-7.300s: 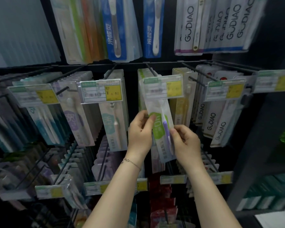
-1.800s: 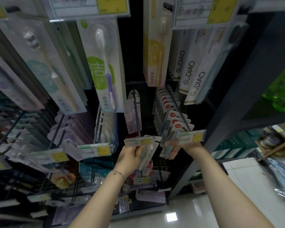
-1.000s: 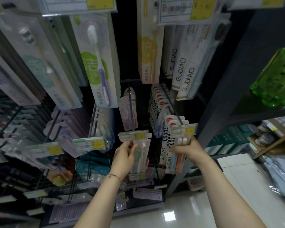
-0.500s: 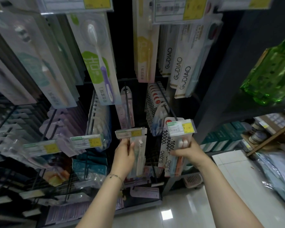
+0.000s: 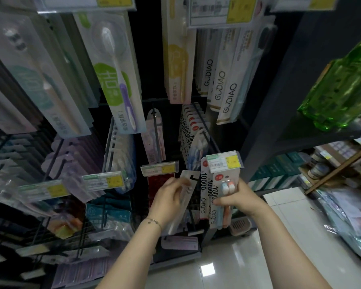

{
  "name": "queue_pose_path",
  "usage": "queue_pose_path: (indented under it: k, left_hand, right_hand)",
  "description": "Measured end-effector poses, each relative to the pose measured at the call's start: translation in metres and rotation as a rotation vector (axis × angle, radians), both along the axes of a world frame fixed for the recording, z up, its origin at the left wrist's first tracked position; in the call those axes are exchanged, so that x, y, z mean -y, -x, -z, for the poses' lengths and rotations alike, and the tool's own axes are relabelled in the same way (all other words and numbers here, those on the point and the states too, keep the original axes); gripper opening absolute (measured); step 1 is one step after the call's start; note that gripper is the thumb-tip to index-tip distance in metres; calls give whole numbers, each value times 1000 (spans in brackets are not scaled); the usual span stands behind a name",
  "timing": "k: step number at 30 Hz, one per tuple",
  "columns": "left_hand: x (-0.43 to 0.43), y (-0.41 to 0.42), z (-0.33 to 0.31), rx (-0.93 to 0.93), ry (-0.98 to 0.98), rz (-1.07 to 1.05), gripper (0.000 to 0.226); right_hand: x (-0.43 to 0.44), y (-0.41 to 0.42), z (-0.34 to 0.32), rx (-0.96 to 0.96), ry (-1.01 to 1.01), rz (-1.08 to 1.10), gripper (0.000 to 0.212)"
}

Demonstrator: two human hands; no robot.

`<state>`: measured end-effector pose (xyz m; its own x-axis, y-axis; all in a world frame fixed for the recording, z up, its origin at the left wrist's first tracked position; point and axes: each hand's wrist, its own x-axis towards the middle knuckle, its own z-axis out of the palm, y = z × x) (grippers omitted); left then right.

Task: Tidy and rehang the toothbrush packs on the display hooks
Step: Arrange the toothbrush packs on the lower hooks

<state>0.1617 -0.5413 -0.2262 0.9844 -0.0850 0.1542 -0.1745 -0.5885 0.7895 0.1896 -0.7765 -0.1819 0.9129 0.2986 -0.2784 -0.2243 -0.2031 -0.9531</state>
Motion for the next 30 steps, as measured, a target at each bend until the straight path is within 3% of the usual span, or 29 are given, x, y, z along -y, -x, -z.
queue_pose_path:
  k: [9, 13, 17, 23, 27, 30]
  left_hand:
    - [-7, -4, -1, -76, 22, 78, 24]
    - [-11, 2, -12, -170, -19, 194, 75]
    - [-6, 7, -16, -138, 32, 139, 97]
    - [4, 4, 0, -70, 120, -53, 63]
    - [6, 4, 6, -133, 312, -146, 64]
    - [6, 5, 9, -156, 384, -162, 58]
  right_hand:
    - [-31, 8, 12, 7, 10, -41, 58]
    - [-49, 9, 18, 27, 12, -77, 70]
    - [-63, 8, 26, 33, 4, -76, 77]
    - [-81, 9, 33, 17, -30, -37, 79]
    - [-85, 5, 46, 28, 50, -22, 112]
    - [-83, 5, 44, 16, 84, -54, 121]
